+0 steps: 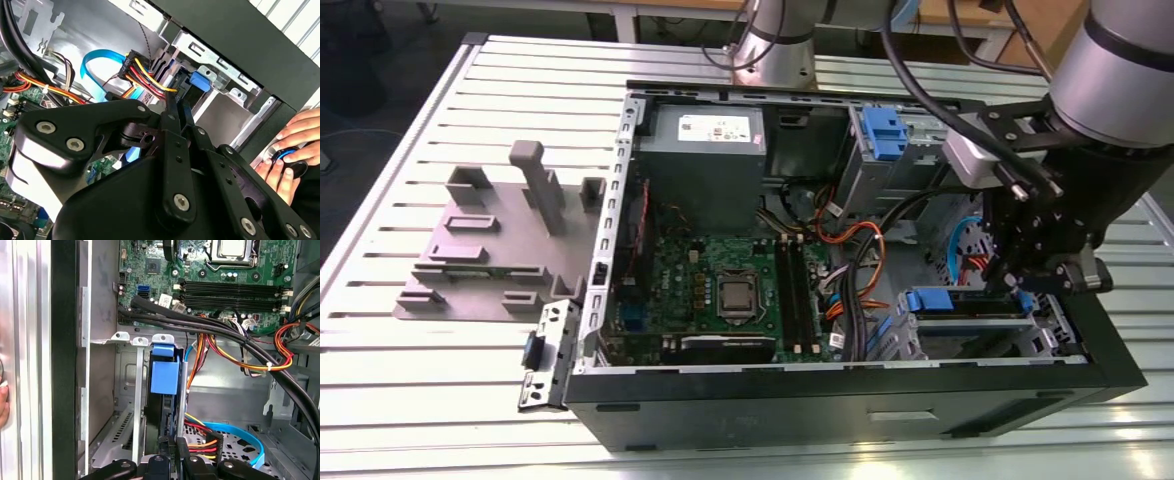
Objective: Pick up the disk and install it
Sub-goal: 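Insert the first disk wire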
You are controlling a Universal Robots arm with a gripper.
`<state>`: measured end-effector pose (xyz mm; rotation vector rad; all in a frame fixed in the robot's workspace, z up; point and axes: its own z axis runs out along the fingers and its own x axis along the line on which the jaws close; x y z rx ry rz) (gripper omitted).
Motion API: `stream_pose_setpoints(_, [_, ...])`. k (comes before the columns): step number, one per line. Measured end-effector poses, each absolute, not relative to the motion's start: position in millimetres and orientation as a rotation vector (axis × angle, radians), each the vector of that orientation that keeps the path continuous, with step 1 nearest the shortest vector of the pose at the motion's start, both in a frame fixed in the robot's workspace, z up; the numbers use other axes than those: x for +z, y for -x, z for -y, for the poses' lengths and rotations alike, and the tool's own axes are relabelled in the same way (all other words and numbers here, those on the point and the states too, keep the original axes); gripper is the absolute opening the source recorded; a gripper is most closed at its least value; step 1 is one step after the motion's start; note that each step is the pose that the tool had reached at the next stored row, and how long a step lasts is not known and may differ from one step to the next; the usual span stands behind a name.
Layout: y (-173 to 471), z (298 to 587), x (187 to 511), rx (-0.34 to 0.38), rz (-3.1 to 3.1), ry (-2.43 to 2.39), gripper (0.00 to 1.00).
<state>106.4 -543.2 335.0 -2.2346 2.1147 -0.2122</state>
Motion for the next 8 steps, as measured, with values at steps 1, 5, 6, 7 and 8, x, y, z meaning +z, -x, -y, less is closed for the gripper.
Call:
stream_pose_setpoints(1, [-105.5,543.2,334.7,-0.213,-2.114,2.234,0.17])
stream_pose_setpoints(5, [-105.2,543.1,334.0,-0.217,-2.112,2.232,0.17])
stream_pose_setpoints(6, [-105.1,543.1,333.7,-0.216,-2.112,2.232,0.17])
stream_pose_setpoints(7, [-105.1,543.2,333.5,-0.217,-2.113,2.232,0.17])
stream_pose_setpoints(8, [-105.0,543.2,333.2,-0.217,-2.113,2.232,0.17])
